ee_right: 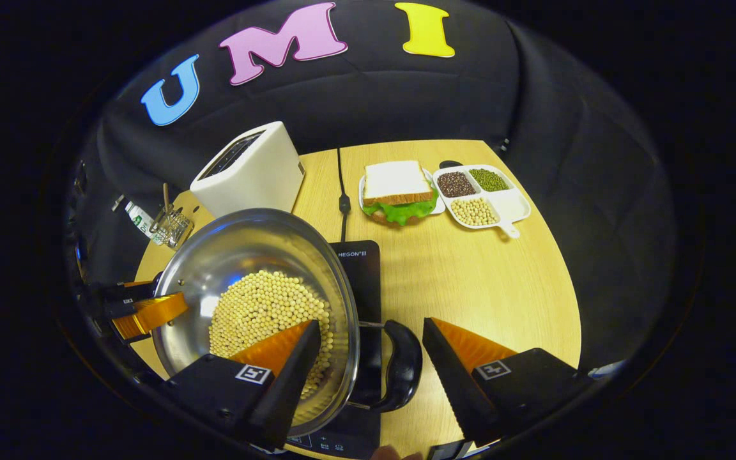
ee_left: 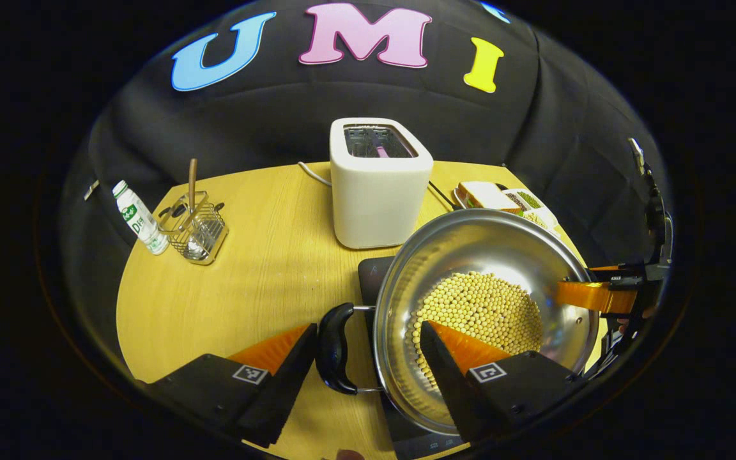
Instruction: First push the handle of the pot to place it horizontally, then grasp the pot with both hands and set it on the induction cooktop.
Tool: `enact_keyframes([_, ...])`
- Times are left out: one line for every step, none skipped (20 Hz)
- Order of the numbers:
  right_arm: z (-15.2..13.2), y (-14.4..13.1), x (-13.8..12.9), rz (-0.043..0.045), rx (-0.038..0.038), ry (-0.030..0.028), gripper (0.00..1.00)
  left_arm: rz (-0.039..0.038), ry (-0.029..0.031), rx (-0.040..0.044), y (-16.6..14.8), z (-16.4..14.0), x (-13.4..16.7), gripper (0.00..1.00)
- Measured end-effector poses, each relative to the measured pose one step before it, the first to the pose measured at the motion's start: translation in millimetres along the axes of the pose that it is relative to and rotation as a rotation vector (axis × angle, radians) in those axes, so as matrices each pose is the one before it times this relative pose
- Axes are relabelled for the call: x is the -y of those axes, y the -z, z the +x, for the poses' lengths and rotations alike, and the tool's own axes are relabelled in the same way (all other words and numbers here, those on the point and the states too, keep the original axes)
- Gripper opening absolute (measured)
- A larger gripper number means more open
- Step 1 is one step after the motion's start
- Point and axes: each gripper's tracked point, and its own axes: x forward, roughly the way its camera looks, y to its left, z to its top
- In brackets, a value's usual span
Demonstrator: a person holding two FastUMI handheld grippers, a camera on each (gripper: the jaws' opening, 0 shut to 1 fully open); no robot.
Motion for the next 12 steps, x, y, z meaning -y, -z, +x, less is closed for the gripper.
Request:
enact_keyframes([-3.27, -1.53, 0.49, 0.00080, 0.00893, 0.01012, 0.99, 0.01004, -0.01135, 0.00221, -0.70, -4.77, -1.87, 0.98])
enact_keyframes([-3.25, -1.38, 1.62, 0.00188, 0.01082, 0.01040, 0.99, 0.00498, -0.00776, 0.00535, -1.72, -3.16, -0.81, 0.98])
enact_keyframes([-3.97, -2.45, 1.26, 0.00333, 0.01272, 0.00774, 0.99, -0.00062, -0.00314, 0.00737, -1.28, -2.58, -0.76, 0.98])
enact_keyframes([-5.59, -2.97, 0.20, 0.00472, 0.01696, 0.00699, 1.00, -0.00523, 0.00320, 0.01456, -2.04, -4.65, 0.55, 0.98])
enact_keyframes([-7.20, -5.19, 0.36, 0.00336, 0.02233, 0.00466, 0.99, -0.00617, 0.00535, 0.02363, -3.67, -4.94, 0.49, 0.98])
enact_keyframes([-7.90, -5.27, 0.28, -0.00158, 0.02696, 0.00583, 0.99, -0.00439, 0.00787, 0.02351, -3.97, -6.61, 1.29, 0.98])
enact_keyframes([-8.92, -10.16, -0.56, -0.00740, 0.03822, 0.00721, 1.00, -0.00057, 0.00265, 0.02626, -4.59, -7.93, -0.45, 0.98])
enact_keyframes([-9.23, -8.52, 0.17, -0.00707, 0.03659, 0.00511, 0.99, 0.00186, -0.00058, 0.03048, -7.28, -9.51, -0.48, 0.98])
enact_keyframes([-10.88, -12.61, -1.49, -0.00583, 0.04489, 0.00076, 1.00, 0.00036, -0.00074, 0.02861, -5.76, -8.17, -0.82, 0.98])
enact_keyframes([-10.76, -11.71, -2.58, -0.00282, 0.03982, 0.00074, 0.99, -0.00372, -0.00125, 0.02829, -7.53, -9.40, -0.03, 0.98])
enact_keyframes([-9.30, -11.21, -2.48, -0.00213, 0.03589, 0.00161, 0.99, -0.01001, 0.00111, 0.03041, -7.52, -9.18, -0.96, 0.98])
enact_keyframes([-9.68, -11.31, -2.91, -0.00188, 0.03523, 0.00163, 0.99, -0.01314, 0.00331, 0.03283, -9.62, -9.83, 0.41, 0.98])
